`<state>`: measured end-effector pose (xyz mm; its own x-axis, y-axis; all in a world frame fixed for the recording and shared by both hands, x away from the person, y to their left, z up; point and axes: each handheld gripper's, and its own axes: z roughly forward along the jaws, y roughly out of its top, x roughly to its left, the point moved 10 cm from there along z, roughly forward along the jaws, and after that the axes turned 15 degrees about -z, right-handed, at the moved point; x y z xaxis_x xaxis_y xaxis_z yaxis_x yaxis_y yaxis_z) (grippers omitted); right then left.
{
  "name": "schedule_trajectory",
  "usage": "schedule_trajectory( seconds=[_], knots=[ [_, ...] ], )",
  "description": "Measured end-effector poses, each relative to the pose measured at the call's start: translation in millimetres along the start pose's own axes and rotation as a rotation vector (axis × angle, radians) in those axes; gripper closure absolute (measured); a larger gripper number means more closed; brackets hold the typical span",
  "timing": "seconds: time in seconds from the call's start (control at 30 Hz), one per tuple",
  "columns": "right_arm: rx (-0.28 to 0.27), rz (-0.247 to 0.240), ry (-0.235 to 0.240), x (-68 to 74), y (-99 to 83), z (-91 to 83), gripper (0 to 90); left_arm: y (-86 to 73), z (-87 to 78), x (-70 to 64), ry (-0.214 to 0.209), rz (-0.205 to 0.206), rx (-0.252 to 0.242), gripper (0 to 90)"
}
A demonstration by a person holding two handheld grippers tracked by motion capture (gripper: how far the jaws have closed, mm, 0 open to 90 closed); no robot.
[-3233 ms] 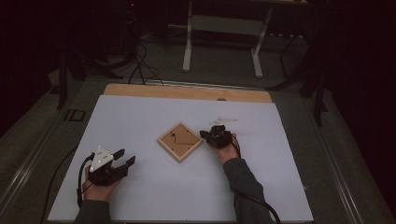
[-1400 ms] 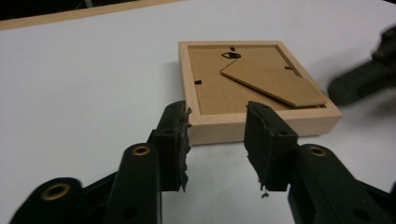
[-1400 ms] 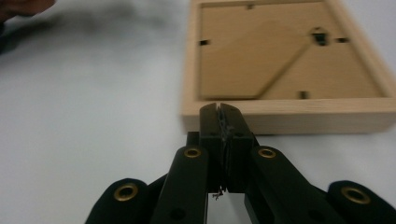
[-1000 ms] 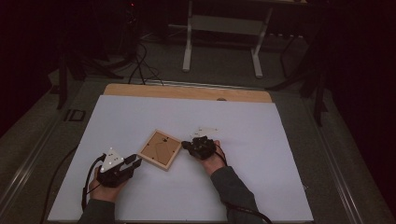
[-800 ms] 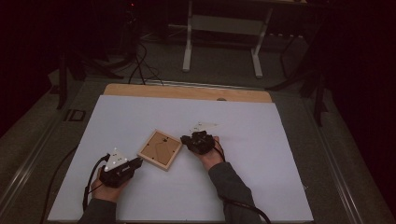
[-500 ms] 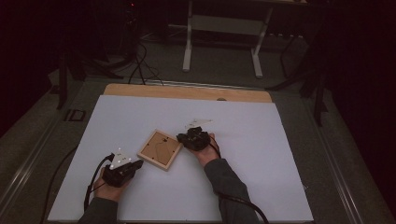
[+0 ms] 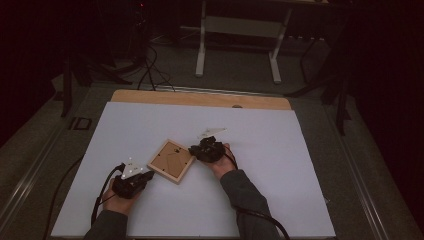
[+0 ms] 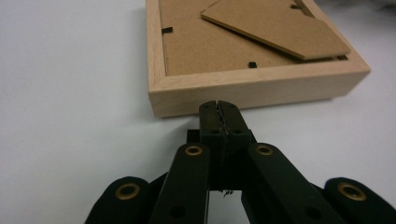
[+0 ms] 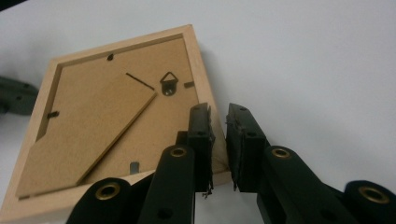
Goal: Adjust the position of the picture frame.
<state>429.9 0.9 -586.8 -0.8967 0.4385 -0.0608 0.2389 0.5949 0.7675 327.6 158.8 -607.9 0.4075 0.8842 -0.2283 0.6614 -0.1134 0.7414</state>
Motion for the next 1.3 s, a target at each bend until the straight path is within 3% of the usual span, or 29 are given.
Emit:
schedule_trajectory(
  seconds=[0.23, 0.47, 0.87, 1.0, 1.17, 1.3],
  knots=[
    [0.012, -0.022, 0.011, 9.8, -7.4, -10.4, 80.9, 1.3, 2.0, -1.6, 0.003, -0.001, -0.001, 90.0],
    [0.024, -0.042, -0.009, 20.8, -17.1, -23.8, 81.3, 1.4, 5.0, -8.0, -0.017, 0.002, 0.009, 90.0],
    [0.019, -0.016, -0.032, 39.1, -33.0, -46.3, 79.7, 2.8, 9.9, -16.7, -0.038, 0.0, 0.02, 90.0],
    [0.023, -0.009, -0.032, 44.5, -41.1, -58.5, 78.7, 6.5, 17.4, -23.2, -0.022, 0.009, 0.026, 90.0],
    [0.022, -0.006, -0.021, 44.3, -47.9, -68.1, 77.0, 11.8, 27.2, -32.1, -0.041, 0.015, 0.028, 90.0],
    [-0.026, 0.01, -0.027, 37.7, -50.6, -78.7, 73.9, 15.0, 32.2, -35.9, -0.042, 0.028, 0.041, 90.0]
  ],
)
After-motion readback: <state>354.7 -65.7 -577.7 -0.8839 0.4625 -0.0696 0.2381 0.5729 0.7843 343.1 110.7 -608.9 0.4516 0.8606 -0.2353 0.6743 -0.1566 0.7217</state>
